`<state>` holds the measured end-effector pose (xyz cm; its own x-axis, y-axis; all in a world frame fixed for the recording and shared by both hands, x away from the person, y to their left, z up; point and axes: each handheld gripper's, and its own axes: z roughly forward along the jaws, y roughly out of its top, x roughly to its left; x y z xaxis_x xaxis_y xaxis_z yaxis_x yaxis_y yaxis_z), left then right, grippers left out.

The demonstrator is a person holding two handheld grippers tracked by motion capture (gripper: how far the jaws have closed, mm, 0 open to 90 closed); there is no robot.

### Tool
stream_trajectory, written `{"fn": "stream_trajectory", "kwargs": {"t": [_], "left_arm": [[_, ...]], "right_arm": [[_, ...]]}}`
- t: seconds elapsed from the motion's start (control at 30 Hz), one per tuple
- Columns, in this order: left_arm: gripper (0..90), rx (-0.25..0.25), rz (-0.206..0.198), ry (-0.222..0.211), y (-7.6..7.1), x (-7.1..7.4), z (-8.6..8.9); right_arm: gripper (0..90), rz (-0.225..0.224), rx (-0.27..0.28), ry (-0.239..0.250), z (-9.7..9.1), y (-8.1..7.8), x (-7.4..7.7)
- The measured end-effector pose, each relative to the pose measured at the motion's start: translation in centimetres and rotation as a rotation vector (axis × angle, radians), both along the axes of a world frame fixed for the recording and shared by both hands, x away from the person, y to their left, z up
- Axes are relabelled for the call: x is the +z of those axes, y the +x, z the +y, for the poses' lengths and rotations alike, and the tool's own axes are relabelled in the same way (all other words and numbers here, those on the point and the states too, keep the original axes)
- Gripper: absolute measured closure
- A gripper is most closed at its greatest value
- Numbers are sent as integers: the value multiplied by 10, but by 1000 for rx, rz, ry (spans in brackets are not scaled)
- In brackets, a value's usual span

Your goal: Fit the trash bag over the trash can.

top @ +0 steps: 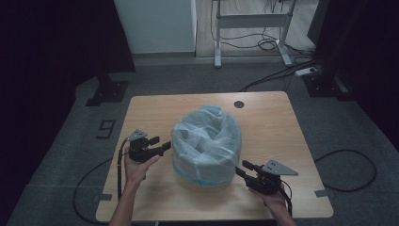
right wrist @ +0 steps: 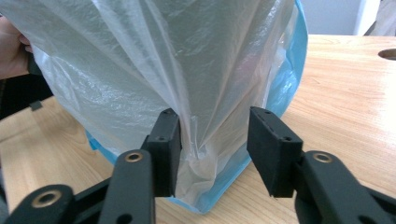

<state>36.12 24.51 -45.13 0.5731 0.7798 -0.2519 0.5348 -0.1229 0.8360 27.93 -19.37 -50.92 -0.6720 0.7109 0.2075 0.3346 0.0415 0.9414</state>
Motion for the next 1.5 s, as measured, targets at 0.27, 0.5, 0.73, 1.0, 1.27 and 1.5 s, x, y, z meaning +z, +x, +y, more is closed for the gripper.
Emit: {"fn": "stream_trajectory", "kwargs": {"t": [0.27, 0.5, 0.73, 1.0, 1.27, 1.5], "left_arm": [[310, -130, -147, -17, -15, 30, 10], [312, -264, -226, -47, -20, 58, 5], [324, -393, -245, -72, -14, 83, -8], [336, -511, -238, -33, 3, 100, -38], [353, -559, -209, -18, 25, 106, -67], [364, -613, -162, -2, 39, 111, -87]], "right_arm": [[385, -8, -2, 22, -13, -5, 3], [391, -4, 23, 36, -31, -14, 2], [381, -1, 31, 61, -43, -18, 3], [390, 0, 6, 86, -53, -22, 2], [390, 0, -13, 99, -58, -26, 3], [390, 11, -12, 96, -58, -25, 0]]}}
